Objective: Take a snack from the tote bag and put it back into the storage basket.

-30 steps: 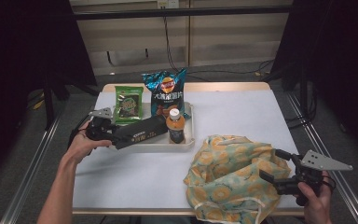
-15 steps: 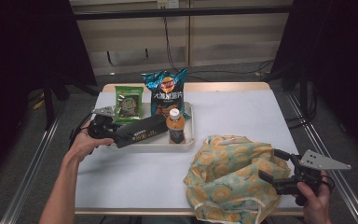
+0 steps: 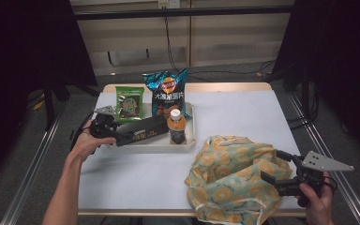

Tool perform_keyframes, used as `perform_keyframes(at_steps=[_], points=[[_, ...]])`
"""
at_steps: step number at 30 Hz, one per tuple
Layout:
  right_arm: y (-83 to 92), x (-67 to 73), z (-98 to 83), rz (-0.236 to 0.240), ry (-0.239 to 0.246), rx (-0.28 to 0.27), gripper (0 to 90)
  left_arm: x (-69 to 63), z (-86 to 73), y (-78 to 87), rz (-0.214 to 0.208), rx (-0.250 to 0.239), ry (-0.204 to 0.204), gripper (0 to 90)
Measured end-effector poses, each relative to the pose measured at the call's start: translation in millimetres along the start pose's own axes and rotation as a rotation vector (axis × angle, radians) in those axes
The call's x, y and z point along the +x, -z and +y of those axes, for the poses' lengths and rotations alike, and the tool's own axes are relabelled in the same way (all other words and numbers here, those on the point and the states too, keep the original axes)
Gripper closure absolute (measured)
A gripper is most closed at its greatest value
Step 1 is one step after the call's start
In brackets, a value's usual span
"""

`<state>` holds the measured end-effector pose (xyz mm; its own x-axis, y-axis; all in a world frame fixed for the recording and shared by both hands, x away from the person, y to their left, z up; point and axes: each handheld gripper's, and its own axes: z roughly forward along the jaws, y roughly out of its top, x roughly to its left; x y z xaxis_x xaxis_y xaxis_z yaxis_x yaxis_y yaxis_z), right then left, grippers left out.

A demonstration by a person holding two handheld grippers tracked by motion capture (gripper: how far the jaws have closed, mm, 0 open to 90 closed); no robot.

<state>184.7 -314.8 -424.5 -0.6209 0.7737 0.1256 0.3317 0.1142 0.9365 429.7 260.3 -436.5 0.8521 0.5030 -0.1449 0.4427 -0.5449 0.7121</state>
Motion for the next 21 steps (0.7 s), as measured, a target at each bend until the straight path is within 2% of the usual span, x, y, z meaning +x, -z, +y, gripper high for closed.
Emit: perform_keyframes(at_steps=[5,17,21], points=[[-0.5,-0.4,-0.2,0.003,0.004,0.001,2.7,2.1,0.4,-3.6,0.012,0.013,0.007,29.4],[-0.1,-0.4,-0.3,0.0,0.003,0.002,2.6,3.5,-0.3,-9.3,0.026,0.003,0.022,25.2],[-1.5,-1.6,-0.9,0.003,-0.001,0.004,2.6,6.2,0.1,-9.9,0.027,0.022,0.016,24.8]])
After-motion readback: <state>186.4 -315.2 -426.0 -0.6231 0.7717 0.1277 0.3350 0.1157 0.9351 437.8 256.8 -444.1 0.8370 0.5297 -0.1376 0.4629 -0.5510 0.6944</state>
